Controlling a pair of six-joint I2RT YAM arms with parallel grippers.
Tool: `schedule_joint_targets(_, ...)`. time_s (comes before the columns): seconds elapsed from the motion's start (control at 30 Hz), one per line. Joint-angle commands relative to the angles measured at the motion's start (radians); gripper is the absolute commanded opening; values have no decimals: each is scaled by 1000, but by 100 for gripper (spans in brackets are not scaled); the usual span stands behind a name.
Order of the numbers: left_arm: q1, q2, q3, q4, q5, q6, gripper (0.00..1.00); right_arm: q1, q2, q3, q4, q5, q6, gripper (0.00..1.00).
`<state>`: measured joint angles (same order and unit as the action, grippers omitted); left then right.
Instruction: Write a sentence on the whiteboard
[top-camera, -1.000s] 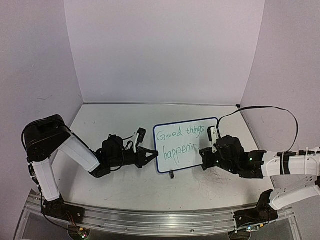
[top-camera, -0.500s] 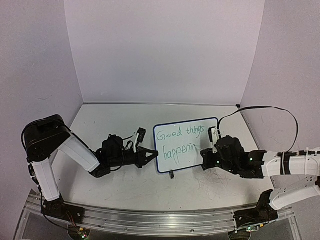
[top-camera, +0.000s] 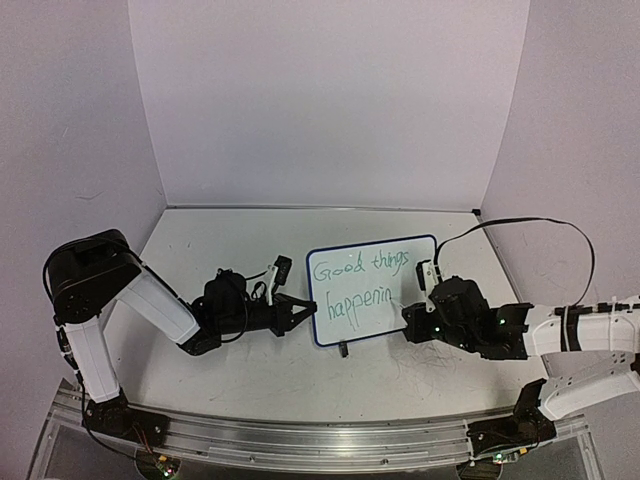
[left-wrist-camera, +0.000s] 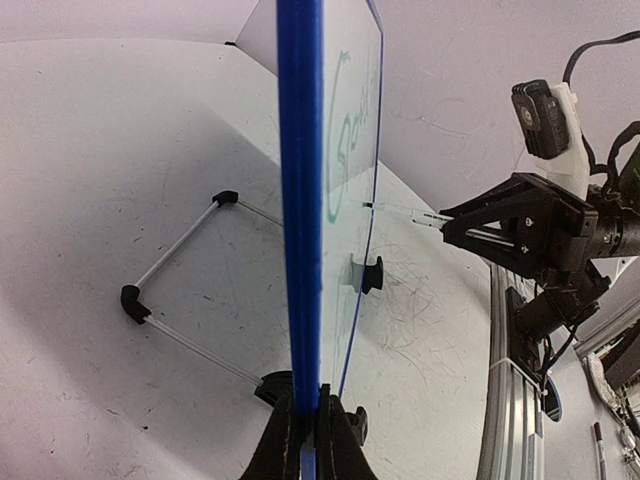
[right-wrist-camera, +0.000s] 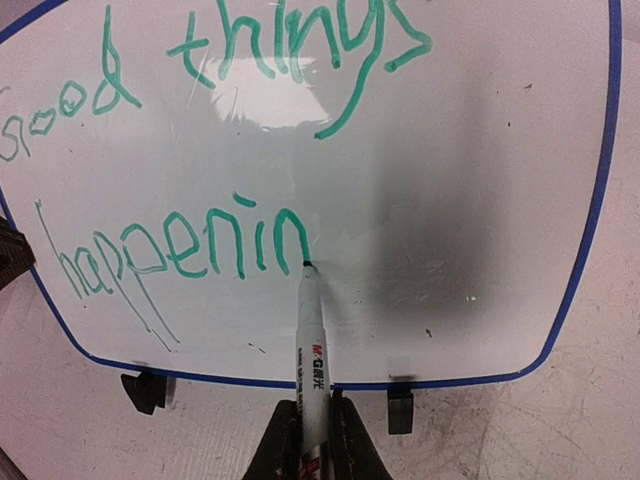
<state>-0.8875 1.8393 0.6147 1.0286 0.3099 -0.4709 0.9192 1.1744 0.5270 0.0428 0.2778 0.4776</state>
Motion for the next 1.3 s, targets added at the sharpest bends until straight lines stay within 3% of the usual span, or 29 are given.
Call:
schedule_joint_targets(0.0,2,-45,-12,5,-14,25,0,-4,-1,-5,-12,4,15,0)
schedule_joint_targets(0.3,2,-47,-12,4,-17,23,0,-9,-79,13,-6,24,16,0)
schedule_joint_targets(1.27,2,-44,-7,0,-13,26,0,-50,-17,25,95,44,-40,0)
